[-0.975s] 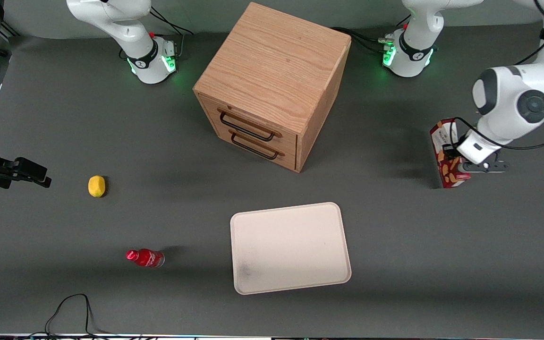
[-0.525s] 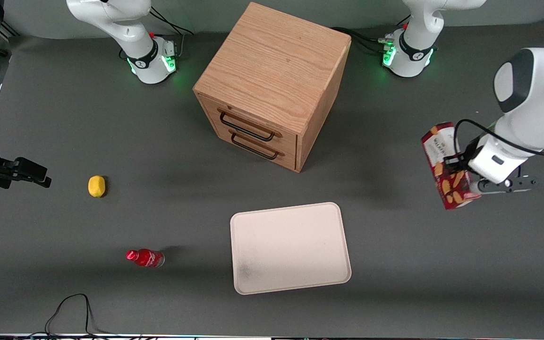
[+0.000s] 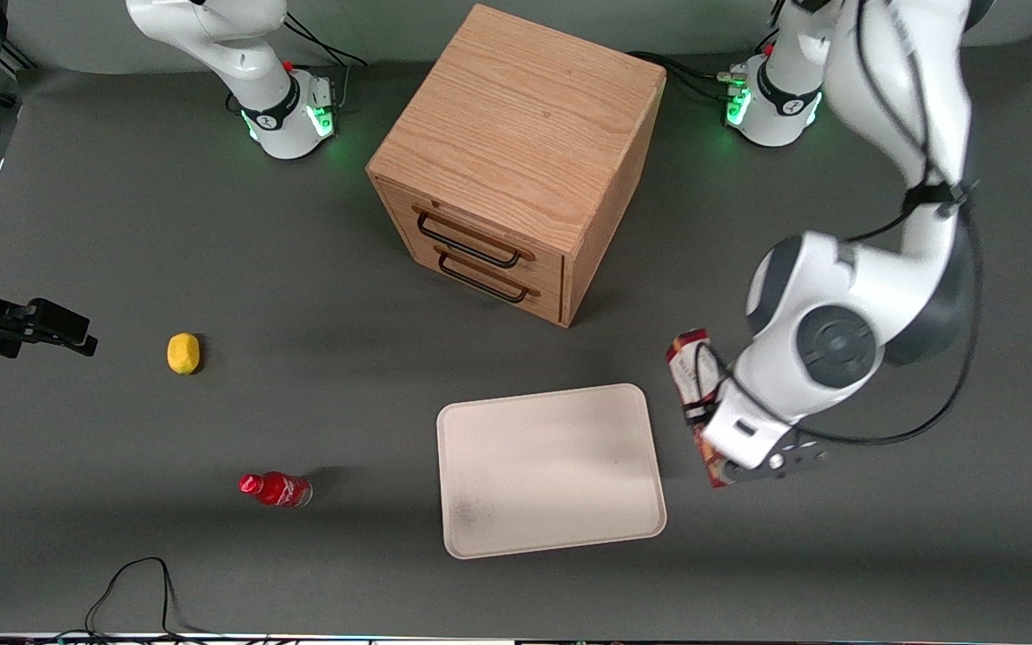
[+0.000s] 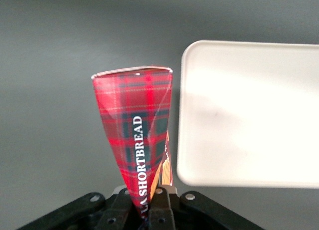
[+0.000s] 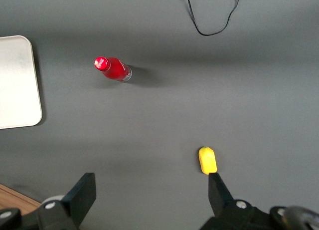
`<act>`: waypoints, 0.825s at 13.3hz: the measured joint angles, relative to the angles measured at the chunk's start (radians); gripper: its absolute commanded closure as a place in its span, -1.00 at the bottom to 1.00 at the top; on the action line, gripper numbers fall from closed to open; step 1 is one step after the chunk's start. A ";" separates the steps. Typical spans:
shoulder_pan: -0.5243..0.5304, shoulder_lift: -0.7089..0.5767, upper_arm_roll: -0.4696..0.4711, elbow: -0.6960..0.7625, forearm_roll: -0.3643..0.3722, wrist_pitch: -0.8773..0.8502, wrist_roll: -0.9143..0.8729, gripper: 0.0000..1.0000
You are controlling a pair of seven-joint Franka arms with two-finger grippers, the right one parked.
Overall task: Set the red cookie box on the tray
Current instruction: 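Lift the box and carry it with the left gripper over the white tray, then lower the box onto the tray and open the left gripper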
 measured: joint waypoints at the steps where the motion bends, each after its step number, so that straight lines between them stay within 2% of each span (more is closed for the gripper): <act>1: -0.011 0.049 0.000 0.028 0.000 0.029 0.001 1.00; 4: -0.044 0.128 0.000 0.057 0.001 0.097 0.001 1.00; 11: -0.096 0.194 0.000 0.068 0.001 0.196 -0.005 1.00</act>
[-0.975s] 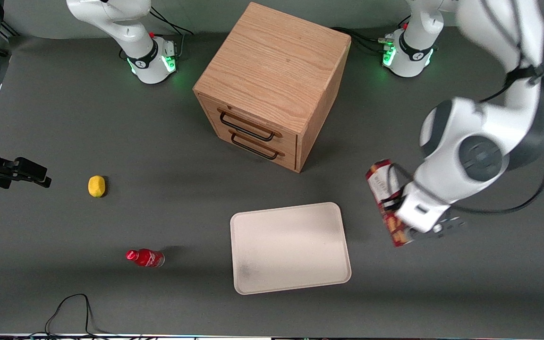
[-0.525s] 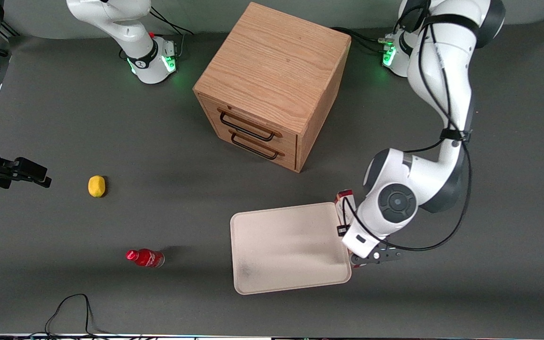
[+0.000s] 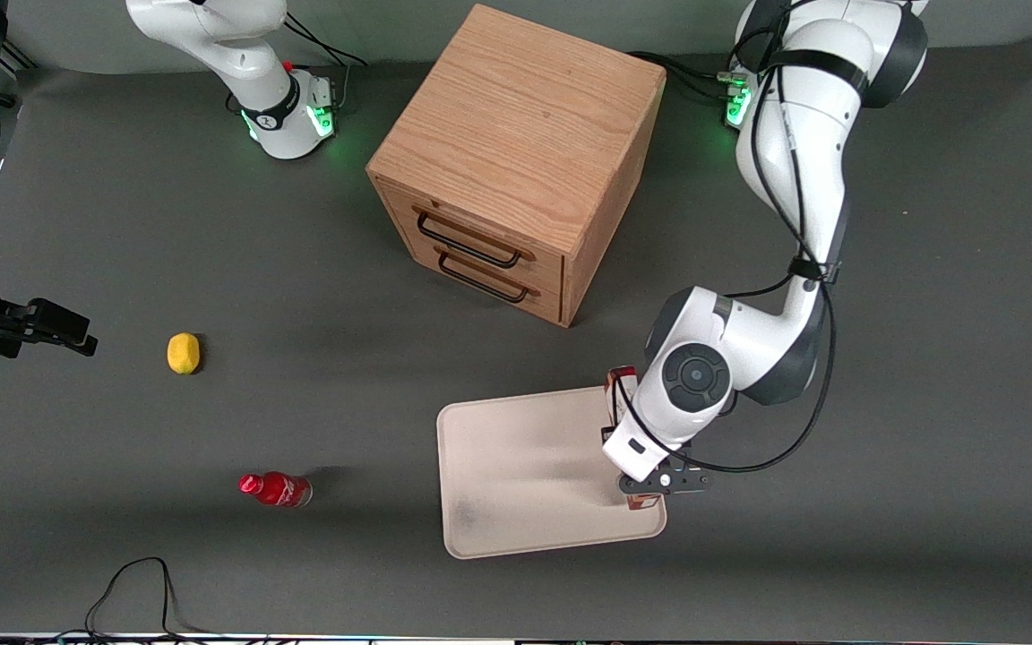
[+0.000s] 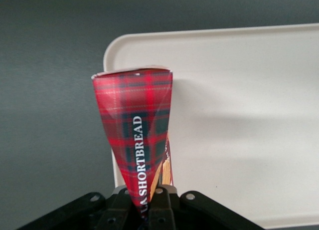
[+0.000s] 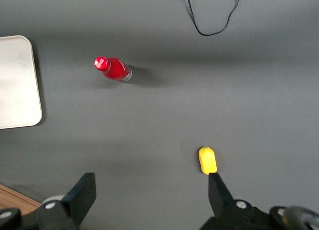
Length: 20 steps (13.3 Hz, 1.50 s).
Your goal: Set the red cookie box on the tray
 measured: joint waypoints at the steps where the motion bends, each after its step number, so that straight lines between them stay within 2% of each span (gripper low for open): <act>1: -0.003 0.014 0.000 0.000 0.000 0.007 -0.001 -0.98; 5: -0.006 0.027 0.001 0.010 0.046 0.021 -0.001 -1.00; 9: -0.009 0.026 0.001 0.034 0.050 0.029 -0.001 -1.00; 11: -0.008 0.000 0.005 0.056 0.050 -0.040 -0.001 -1.00; 14: 0.015 -0.114 0.022 0.074 0.055 -0.256 0.004 -1.00; 17: 0.091 -0.279 0.030 0.054 0.059 -0.455 0.111 -1.00; 20: 0.147 -0.476 0.031 -0.119 0.058 -0.495 0.153 -1.00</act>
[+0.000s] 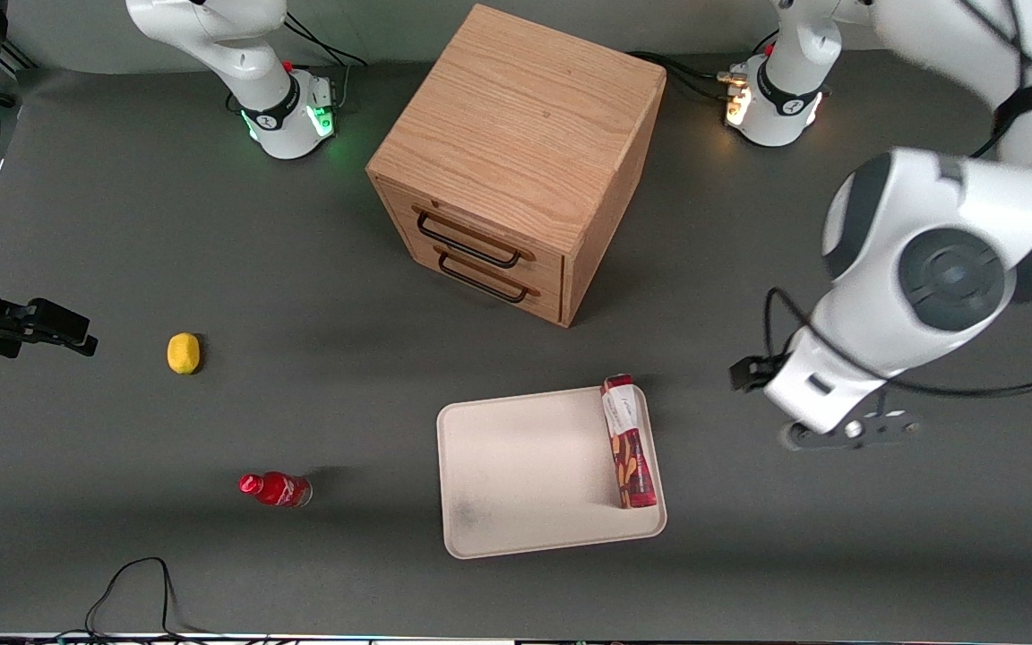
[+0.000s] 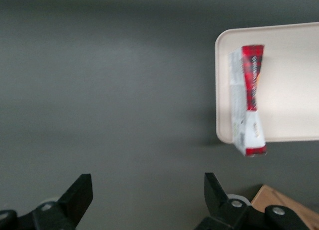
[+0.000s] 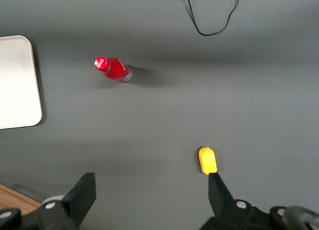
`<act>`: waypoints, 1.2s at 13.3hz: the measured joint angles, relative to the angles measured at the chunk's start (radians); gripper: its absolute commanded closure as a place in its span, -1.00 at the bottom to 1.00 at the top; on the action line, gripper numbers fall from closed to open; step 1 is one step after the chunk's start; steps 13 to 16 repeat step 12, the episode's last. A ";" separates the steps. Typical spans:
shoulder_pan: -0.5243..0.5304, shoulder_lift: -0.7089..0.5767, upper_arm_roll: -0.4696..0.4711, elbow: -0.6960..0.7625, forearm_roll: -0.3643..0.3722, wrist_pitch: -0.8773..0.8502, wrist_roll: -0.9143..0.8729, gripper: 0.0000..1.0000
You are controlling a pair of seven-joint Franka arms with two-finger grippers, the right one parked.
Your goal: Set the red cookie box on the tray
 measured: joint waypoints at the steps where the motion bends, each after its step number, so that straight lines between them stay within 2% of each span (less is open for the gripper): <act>1: 0.008 -0.064 0.000 -0.073 0.000 0.003 0.001 -1.00; 6: 0.045 -0.363 0.001 -0.435 0.009 0.087 0.054 -1.00; 9: 0.135 -0.503 0.004 -0.602 0.011 0.149 0.163 -1.00; 12: 0.208 -0.558 0.007 -0.648 0.011 0.150 0.222 -1.00; 16: 0.208 -0.558 0.007 -0.648 0.011 0.150 0.222 -1.00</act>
